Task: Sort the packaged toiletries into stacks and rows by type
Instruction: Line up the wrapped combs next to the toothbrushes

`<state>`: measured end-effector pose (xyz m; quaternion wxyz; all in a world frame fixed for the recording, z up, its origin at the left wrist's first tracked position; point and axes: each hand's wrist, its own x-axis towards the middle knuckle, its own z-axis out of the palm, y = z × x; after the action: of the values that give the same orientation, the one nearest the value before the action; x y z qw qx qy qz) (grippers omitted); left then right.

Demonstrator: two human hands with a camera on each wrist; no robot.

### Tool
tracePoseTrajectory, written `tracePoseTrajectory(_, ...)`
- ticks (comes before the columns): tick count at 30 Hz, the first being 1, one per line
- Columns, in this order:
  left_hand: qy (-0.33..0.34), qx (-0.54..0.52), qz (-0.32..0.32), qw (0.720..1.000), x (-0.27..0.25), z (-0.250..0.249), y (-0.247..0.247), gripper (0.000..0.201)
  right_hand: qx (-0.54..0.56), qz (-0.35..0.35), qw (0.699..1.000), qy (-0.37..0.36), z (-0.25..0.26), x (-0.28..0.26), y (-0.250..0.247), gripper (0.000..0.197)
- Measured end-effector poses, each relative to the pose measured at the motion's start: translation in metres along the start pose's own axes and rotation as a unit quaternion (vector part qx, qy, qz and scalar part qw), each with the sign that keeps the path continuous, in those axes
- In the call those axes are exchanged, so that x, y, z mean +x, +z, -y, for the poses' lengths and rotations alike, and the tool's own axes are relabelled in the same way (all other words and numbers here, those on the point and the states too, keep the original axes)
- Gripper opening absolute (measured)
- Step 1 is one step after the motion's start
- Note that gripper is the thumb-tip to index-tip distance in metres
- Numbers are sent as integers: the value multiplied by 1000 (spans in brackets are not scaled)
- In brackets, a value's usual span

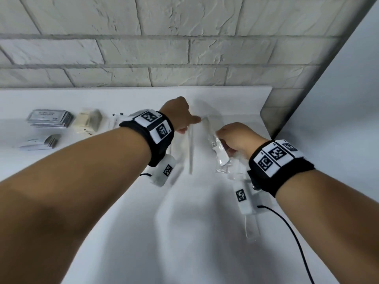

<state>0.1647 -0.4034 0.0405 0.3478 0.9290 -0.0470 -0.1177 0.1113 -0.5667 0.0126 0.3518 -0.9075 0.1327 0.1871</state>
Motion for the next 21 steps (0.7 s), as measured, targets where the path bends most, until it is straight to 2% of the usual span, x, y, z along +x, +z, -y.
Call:
tracePoseTrajectory(2, -36, -53, 6, 998, 2, -2, 3, 42, -40, 26, 998, 36, 3, 2, 2, 17)
tracePoseTrajectory(4, -9, -33, 7, 999, 2, 1, 0, 33, -111, 5, 994, 8, 2, 5, -1, 29)
tracePoseTrajectory(6, 51, 91, 34, 994, 0, 8, -4, 28, -192, -48, 979, -59, 2, 3, -4, 36)
tracePoseTrajectory(8, 97, 232, 56, 966, -8, 15, -5, 31, -225, -54, 966, -115, -1, 0, -2, 43)
tracePoseTrajectory(11, 87, 347, 82, 930, -20, 22, 14, 60, -338, 38, 928, -154, 1, -2, 7, 57)
tracePoseTrajectory(13, 71, 388, 104, 913, -26, 26, 33, 71, -396, 56, 902, -162, 1, -1, 12, 60)
tracePoseTrajectory(17, 87, 440, 109, 887, -23, 32, 43, 72, -399, 30, 908, -127, 2, -1, 18, 64)
tracePoseTrajectory(21, 81, 431, 140, 888, -12, 35, 21, 92, -362, 12, 924, -120, 12, -6, 16, 61)
